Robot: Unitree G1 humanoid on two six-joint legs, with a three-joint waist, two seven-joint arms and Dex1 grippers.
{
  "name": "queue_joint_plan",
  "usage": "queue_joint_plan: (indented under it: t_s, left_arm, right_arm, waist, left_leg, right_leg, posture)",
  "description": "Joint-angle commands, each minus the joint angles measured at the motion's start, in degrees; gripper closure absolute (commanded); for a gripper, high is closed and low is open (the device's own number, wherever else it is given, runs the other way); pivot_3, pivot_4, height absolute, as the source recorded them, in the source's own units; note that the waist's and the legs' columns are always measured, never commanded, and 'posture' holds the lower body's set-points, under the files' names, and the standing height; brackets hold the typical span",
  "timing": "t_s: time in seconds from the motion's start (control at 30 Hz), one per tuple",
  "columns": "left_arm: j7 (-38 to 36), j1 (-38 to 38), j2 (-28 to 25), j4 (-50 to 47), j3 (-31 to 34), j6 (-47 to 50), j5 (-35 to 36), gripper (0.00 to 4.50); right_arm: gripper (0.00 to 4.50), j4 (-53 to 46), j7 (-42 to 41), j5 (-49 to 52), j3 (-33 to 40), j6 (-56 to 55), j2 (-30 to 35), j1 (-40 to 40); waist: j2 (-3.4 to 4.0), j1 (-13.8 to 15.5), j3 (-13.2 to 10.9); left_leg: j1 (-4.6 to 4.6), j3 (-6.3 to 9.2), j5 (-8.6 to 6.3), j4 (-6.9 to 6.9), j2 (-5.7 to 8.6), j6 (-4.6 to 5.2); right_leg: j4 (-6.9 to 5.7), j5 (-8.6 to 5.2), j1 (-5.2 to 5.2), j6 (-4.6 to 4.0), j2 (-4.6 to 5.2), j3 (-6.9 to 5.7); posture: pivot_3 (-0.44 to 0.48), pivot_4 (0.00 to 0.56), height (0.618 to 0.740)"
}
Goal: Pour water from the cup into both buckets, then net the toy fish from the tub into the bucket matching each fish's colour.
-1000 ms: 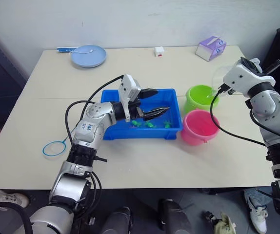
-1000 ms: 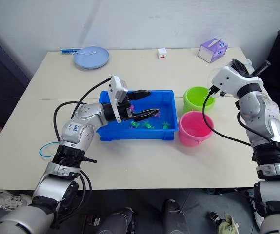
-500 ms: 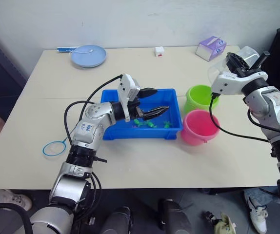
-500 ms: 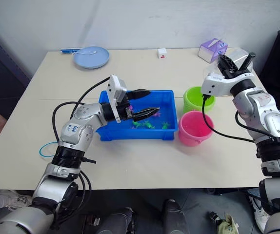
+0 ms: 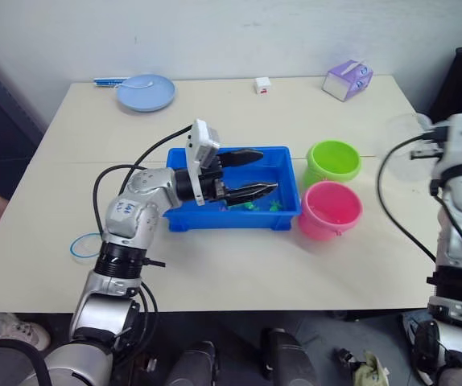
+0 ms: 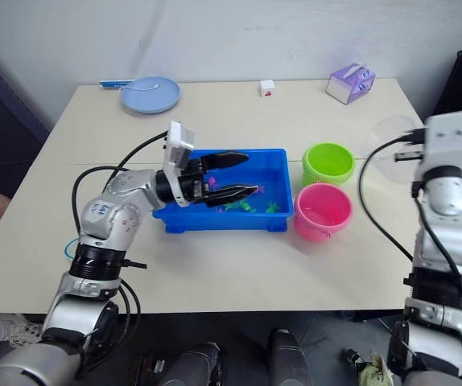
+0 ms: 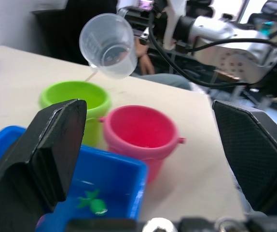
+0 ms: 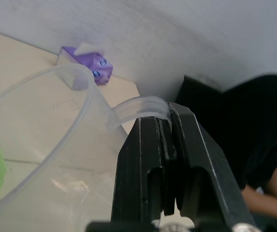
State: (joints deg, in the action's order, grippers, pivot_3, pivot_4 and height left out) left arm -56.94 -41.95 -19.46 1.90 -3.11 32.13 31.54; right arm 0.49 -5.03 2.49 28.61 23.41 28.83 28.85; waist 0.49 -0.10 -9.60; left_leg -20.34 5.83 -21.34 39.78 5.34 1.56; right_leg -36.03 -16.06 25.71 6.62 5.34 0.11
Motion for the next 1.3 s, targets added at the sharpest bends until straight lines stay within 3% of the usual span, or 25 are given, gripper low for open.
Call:
queue_joint_plan:
  t_s: [0.03, 0.2, 0.37, 0.7, 0.97, 1.2, 1.3]
  left_arm:
    - [-3.4, 0.3, -2.0, -4.8, 0.8, 3.1, 4.1, 0.00]
    - [-7.0, 0.7, -4.7, -7.3, -0.2, 6.7, 6.7, 0.00]
    - [-8.5, 0.8, -5.4, -9.0, -1.1, 8.0, 7.6, 0.00]
    - [-9.6, 0.3, -5.3, -8.7, -1.1, 7.6, 8.2, 0.00]
    - [-9.9, -1.4, -3.8, -6.6, -1.6, 6.8, 7.7, 0.00]
    - [-10.9, -2.8, -2.3, -4.4, -3.0, 5.9, 6.7, 0.00]
    - [-10.9, -2.8, -2.0, -3.0, -3.7, 4.2, 5.1, 0.00]
  right_arm:
    - [3.80, -11.2, 2.2, 9.7, 8.6, 9.2, -4.0, -3.3]
    - [3.80, -20.8, 5.4, 19.3, 15.5, 14.2, -13.8, -11.6]
    - [3.80, -21.8, 7.1, 22.6, 16.2, 9.8, -21.1, -18.7]
    - [3.80, -16.6, 7.5, 18.4, 10.0, -1.0, -22.8, -26.5]
    - [0.05, -23.6, 9.2, 15.2, 5.3, -4.1, -23.5, -35.5]
    - [0.01, -34.5, 10.6, 10.9, 1.3, -3.6, -23.4, -44.2]
    - [0.01, -43.4, 10.5, 10.7, 2.6, -1.0, -22.7, -49.4]
  waist:
    - [0.03, 0.0, 0.0]
    - [0.07, 0.0, 0.0]
    - [0.13, 0.1, 0.1]
    - [0.17, -0.1, 0.1]
    - [0.18, 0.1, 0.1]
    - [0.20, 0.1, 0.1]
    - [0.22, 0.2, 0.1]
  left_leg:
    - [0.00, 0.00, 0.00, 0.02, 0.00, 0.00]
    - [0.07, -0.06, 0.00, 0.04, 0.06, 0.01]
    - [0.13, -0.08, 0.01, -0.03, 0.09, 0.00]
    - [0.19, -0.11, 0.01, -0.10, 0.08, 0.01]
    - [0.19, -0.11, 0.01, -0.10, 0.11, 0.01]
    - [0.20, -0.11, 0.01, -0.11, 0.10, 0.01]
    - [0.21, -0.12, 0.01, -0.15, 0.09, 0.01]
  right_leg:
    - [-0.02, 0.00, -0.01, 0.00, 0.00, 0.01]
    - [-0.09, 0.00, -0.03, 0.00, 0.01, 0.10]
    - [-0.14, -0.01, -0.04, -0.02, 0.01, 0.15]
    - [-0.16, -0.01, -0.03, -0.02, -0.02, 0.18]
    - [-0.15, -0.01, -0.04, -0.03, 0.00, 0.19]
    - [-0.07, -0.01, -0.04, -0.03, -0.02, 0.21]
    - [0.00, -0.02, -0.04, -0.03, -0.03, 0.21]
  posture:
    - [0.000, 0.150, 0.740]
    - [0.000, 0.150, 0.740]
    - [0.000, 0.150, 0.740]
    - [0.000, 0.150, 0.740]
    - [0.000, 0.150, 0.740]
    - [0.000, 0.150, 0.740]
    - [0.000, 0.150, 0.740]
